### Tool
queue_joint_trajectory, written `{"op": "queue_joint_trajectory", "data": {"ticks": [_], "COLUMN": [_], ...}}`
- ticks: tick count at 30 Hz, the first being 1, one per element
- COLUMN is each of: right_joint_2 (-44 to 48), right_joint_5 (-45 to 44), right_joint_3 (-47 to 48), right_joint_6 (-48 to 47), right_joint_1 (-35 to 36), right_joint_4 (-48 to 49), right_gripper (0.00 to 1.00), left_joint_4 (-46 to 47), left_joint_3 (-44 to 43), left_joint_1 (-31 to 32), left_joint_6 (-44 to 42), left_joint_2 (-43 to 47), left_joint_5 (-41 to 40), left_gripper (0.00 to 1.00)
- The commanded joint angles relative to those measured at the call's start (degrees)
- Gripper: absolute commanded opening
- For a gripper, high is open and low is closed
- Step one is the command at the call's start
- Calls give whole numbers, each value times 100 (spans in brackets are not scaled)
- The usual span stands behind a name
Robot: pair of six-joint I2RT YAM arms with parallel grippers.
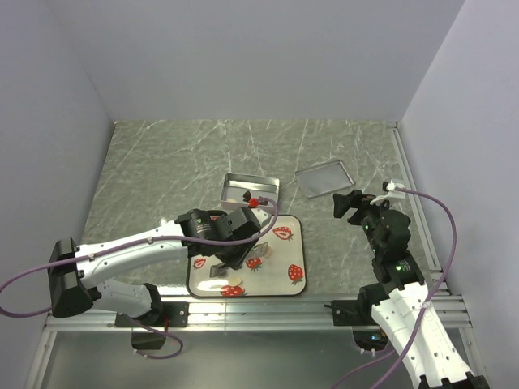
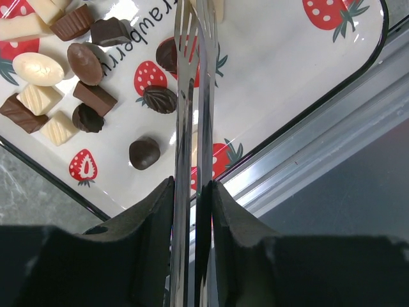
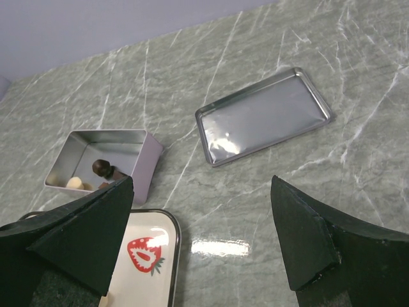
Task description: Pack the chocolate
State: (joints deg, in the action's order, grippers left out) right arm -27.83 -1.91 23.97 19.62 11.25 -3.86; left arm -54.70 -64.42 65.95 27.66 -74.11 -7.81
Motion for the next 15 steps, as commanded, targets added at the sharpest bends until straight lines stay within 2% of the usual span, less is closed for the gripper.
{"op": "queue_joint_trajectory", "data": {"ticks": [1, 15], "right_joint_2": [50, 15], "right_joint_5": [-11, -11], "right_joint_3": [12, 29], "right_joint_6": [-90, -90], "right_joint_1": [-26, -26], "right_joint_4": [192, 201], "right_gripper": [94, 94], "left_joint_4": [100, -120], "left_joint_3": [-202, -527], "left_joint_1": [32, 32], "left_joint_6": [-68, -112], "left_joint_2": [-16, 204], "left_joint_5": [-97, -581], "left_gripper": [32, 29]}}
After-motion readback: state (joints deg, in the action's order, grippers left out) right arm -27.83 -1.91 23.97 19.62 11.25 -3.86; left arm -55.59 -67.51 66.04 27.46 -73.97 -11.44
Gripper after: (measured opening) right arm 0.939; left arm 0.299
